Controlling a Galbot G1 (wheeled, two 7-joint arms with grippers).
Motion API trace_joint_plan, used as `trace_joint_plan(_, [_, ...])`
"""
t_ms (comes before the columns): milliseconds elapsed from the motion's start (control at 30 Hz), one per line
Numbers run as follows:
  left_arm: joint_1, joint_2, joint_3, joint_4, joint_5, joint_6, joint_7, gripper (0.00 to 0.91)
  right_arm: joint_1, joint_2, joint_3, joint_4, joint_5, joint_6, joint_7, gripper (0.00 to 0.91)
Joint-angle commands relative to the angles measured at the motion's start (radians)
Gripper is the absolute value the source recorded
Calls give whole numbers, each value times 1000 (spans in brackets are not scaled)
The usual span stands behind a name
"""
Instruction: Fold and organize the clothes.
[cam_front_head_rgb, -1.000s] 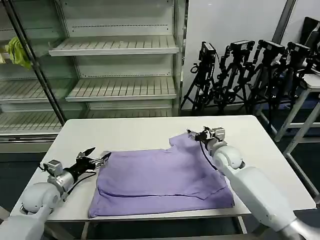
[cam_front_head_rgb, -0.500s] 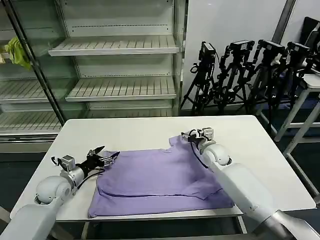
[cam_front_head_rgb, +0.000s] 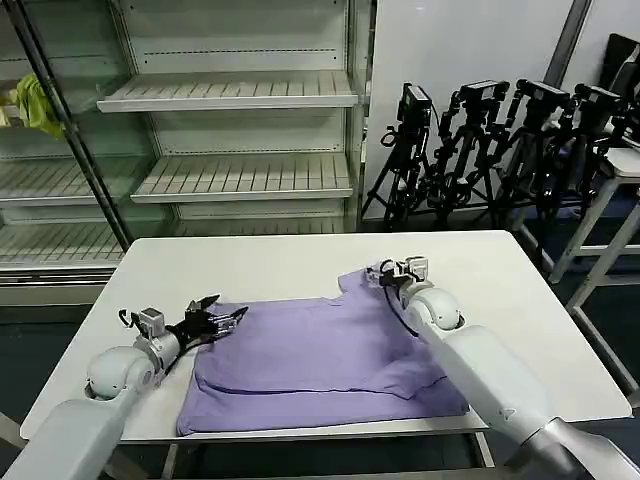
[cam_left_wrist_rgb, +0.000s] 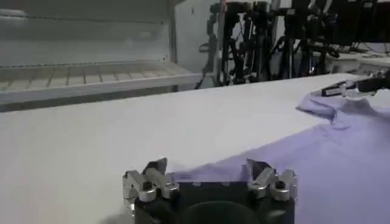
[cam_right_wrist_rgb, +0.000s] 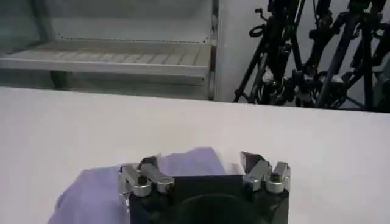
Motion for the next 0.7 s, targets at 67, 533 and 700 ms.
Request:
trace_joint_plan(67, [-13,-3,18,15,6,1,3,695,-6,8,0,-10,-5,-3,-3,836])
trace_joint_plan(533, [15,15,-7,-4,6,1,6,403,-18,11,1,6,-15,0,-9,91])
trace_joint_plan(700, [23,15,-14,-13,5,1,4,302,-21,6,1,16,-17,1,-9,0])
